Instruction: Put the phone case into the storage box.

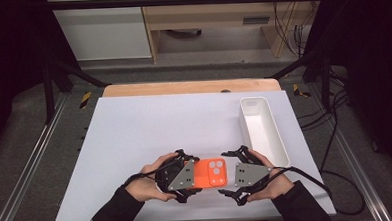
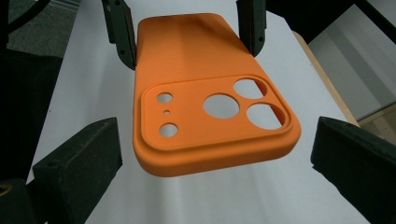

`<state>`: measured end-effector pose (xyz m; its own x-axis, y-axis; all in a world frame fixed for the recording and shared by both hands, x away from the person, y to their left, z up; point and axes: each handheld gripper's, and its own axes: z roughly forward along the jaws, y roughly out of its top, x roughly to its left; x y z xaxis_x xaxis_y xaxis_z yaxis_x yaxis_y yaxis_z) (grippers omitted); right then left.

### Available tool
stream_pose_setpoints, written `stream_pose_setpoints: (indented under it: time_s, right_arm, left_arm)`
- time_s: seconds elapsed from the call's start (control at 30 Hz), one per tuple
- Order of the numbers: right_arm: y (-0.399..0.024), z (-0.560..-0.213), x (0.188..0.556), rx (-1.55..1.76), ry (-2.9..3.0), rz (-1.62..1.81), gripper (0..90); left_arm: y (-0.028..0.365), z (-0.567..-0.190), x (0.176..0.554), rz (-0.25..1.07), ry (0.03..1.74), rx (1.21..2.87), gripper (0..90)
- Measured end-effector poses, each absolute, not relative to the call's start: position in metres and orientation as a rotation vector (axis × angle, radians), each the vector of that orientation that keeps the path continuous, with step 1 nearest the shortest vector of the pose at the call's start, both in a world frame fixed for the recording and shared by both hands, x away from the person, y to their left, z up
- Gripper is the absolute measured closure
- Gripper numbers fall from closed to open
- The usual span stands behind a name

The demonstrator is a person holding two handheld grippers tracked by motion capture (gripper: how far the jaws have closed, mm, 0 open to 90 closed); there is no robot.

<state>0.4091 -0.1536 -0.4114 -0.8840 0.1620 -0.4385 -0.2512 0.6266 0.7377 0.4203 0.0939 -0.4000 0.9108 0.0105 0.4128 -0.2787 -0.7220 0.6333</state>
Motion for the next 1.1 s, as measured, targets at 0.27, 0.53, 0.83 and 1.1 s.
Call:
stream_pose_setpoints:
  time_s: [0.27, 0.53, 0.83, 1.1]
  right_arm:
    - [-0.1521, -0.4128, 0.4098, -0.087, 2.384, 1.22, 2.5]
    - [-0.15, -0.4155, 0.4108, -0.107, 2.395, 1.236, 3.5]
    - [-0.1476, -0.4183, 0.4111, -0.124, 2.403, 1.263, 5.5]
    - [-0.147, -0.419, 0.4113, -0.143, 2.408, 1.289, 7.5]
  left_arm:
    - [0.0914, -0.3986, 0.4183, 0.513, -0.206, 2.317, 15.4]
    - [0.0906, -0.3981, 0.4168, 0.511, -0.222, 2.296, 15.5]
    - [0.0884, -0.4, 0.4143, 0.503, -0.245, 2.287, 15.4]
    - [0.0895, -0.4022, 0.4142, 0.494, -0.246, 2.286, 15.5]
